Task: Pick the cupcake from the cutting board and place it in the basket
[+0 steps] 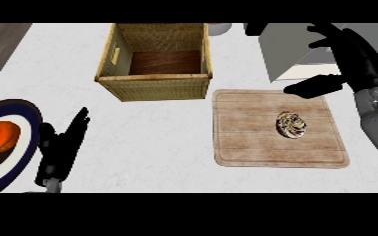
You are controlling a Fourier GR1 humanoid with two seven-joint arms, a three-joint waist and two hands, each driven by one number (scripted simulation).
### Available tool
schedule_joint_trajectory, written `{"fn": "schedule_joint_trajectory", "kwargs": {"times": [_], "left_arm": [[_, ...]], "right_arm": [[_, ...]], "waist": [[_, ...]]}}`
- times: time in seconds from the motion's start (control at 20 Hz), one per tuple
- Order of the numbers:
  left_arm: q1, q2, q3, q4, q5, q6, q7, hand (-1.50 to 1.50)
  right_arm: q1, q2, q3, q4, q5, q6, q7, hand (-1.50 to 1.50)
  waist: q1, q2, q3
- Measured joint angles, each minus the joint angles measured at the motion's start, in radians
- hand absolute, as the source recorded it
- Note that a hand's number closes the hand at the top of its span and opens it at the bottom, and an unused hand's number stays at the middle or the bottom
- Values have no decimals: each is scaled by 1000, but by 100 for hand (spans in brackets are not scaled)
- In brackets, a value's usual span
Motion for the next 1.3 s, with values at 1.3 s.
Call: {"fn": "schedule_joint_trajectory", "kwargs": {"times": [1.3], "left_arm": [[65, -11, 3, -88, -13, -17, 26, 0]], "right_arm": [[30, -439, -178, -356, -547, 608, 450, -150]], "waist": [[10, 14, 4]]}}
